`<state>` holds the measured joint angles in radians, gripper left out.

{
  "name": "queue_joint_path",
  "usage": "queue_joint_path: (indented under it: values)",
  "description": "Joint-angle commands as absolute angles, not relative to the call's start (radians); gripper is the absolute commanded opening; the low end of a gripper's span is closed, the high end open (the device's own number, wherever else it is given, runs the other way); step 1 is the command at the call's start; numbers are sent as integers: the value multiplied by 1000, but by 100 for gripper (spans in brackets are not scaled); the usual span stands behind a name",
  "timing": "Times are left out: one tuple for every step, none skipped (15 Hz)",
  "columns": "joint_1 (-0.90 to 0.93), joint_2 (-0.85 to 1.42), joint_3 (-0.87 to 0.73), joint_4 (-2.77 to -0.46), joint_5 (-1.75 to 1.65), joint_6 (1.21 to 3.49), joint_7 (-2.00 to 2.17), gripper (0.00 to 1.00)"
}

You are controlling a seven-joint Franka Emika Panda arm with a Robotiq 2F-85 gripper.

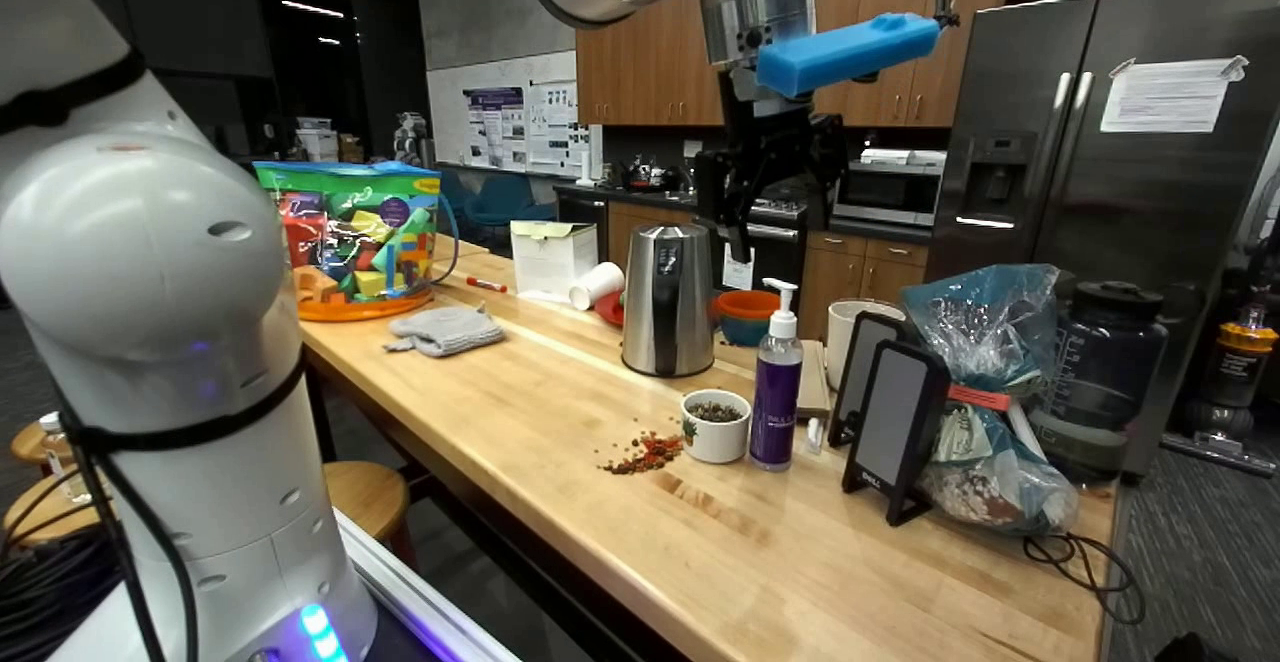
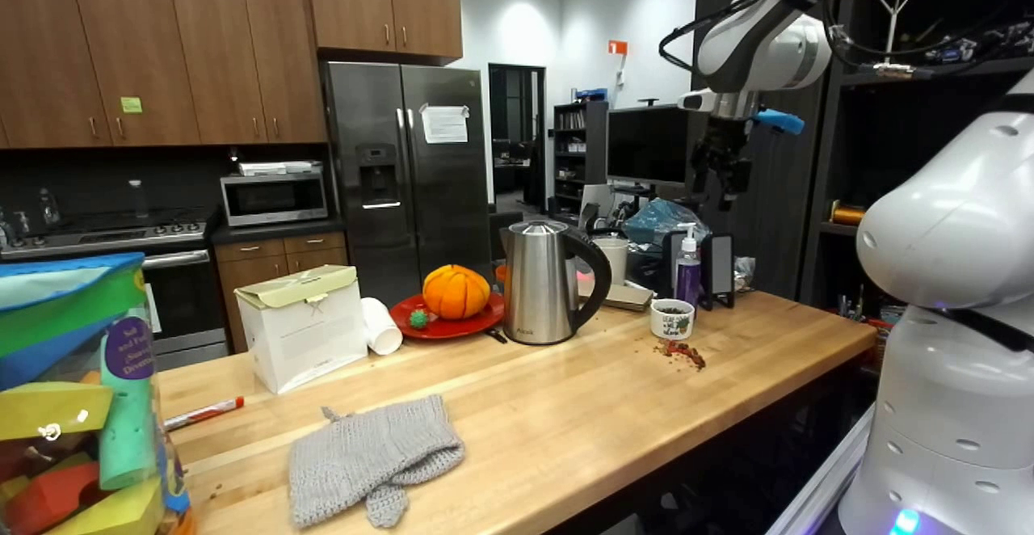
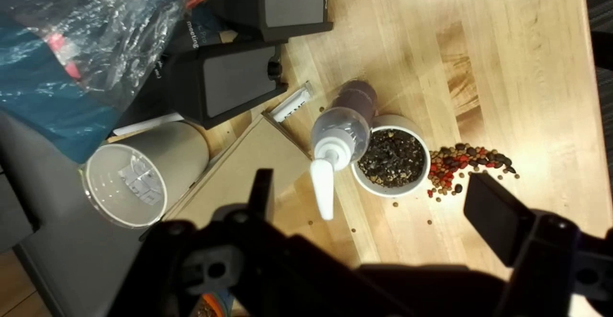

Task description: Push the top of the bottle

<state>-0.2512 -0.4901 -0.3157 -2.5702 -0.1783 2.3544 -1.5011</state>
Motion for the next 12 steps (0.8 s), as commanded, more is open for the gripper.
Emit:
queue_joint_path:
  values:
    - [-258,-621,-302,-2642,-212,2369,-1469,100]
    - [-253,-646,-298,-2652,-212,2369,-1469,100]
    - [-248,-671,-292,-2662,-214,2368,-1468,100]
    - [-243,-693,-284,-2672,-218,2369,-1467,100]
    - [-238,-716,-276,-2682,-220,2368,-1465,100]
    - [-230,-736,-266,-2692,-224,2369,-1465,100]
    - [-220,-755,-259,-2701,-222,2368,-1464,100]
    - [-206,-771,-250,-2709,-221,2366,-1465,100]
    - [-191,-785,-244,-2716,-218,2363,-1467,100]
    - [-173,-796,-235,-2724,-216,2366,-1467,100]
    - [-157,-804,-230,-2730,-215,2368,-1469,100]
    - [-140,-812,-226,-2734,-213,2369,-1471,100]
